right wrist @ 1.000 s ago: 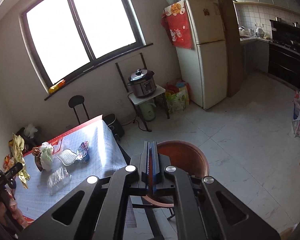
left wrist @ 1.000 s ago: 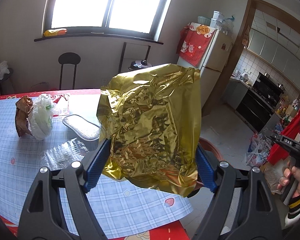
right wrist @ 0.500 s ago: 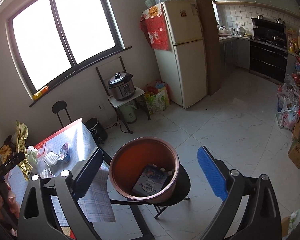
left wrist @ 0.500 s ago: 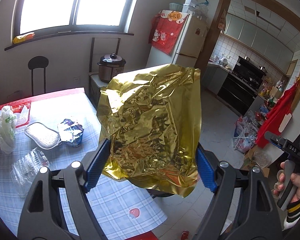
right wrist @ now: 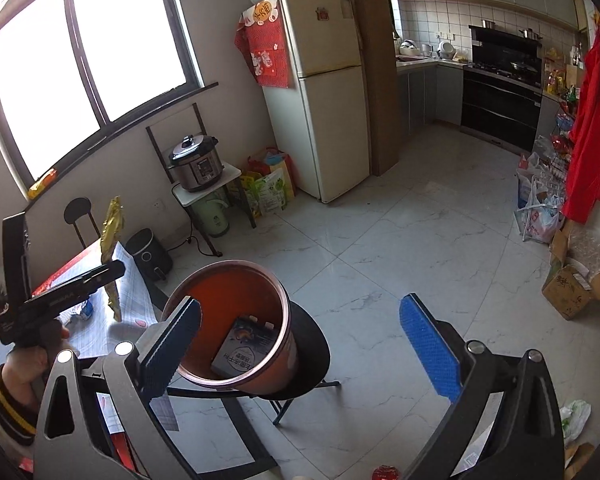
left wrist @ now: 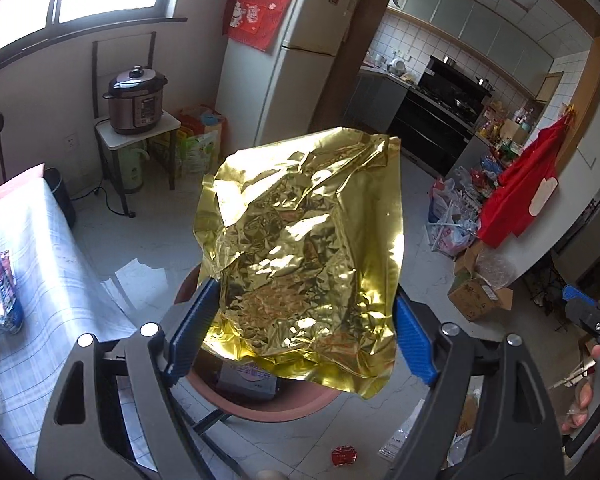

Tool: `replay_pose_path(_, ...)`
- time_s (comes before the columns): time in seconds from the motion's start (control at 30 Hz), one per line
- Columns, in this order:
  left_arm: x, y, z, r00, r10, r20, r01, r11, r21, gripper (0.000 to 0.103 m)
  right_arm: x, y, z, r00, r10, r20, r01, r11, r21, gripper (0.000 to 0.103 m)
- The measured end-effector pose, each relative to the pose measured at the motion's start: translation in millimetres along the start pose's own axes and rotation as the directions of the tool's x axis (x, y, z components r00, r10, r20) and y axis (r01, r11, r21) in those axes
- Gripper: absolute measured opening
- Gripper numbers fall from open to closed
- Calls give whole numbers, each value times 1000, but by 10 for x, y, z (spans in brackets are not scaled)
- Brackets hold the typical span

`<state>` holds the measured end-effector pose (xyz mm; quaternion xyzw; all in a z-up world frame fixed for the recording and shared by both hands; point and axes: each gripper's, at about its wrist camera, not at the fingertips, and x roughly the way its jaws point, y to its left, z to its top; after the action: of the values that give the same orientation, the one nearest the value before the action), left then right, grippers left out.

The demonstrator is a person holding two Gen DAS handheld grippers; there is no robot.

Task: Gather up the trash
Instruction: 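Carry the gold foil bag over the brown bin and open the left gripper, then move the left gripper back over the table toward the brown paper bag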

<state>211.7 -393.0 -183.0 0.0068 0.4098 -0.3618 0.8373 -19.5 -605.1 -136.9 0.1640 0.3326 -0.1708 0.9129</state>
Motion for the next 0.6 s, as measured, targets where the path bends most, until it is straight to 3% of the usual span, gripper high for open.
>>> replay_pose_path(0.1, 147, -75, 73, 1000, 5, -10, -5, 999, 35, 97, -9, -40, -16, 1000, -10, -2, 10, 1000, 1, 97)
replay_pose_path(0.27, 14, -9, 156, 1000, 5, 10, -5, 1000, 24, 97, -27, -32, 9, 1000, -5, 10, 5, 1000, 17, 97)
replay_pose_path(0.47, -623, 355, 125, 993, 71, 94, -68, 997, -33, 97, -38, 180, 44, 999, 44, 32, -44, 999, -5, 97)
replay_pose_path(0.6, -1213, 771, -52, 974, 164, 157, -147, 983, -115, 97, -6, 417, 72, 995, 91, 32, -90, 995, -32, 97)
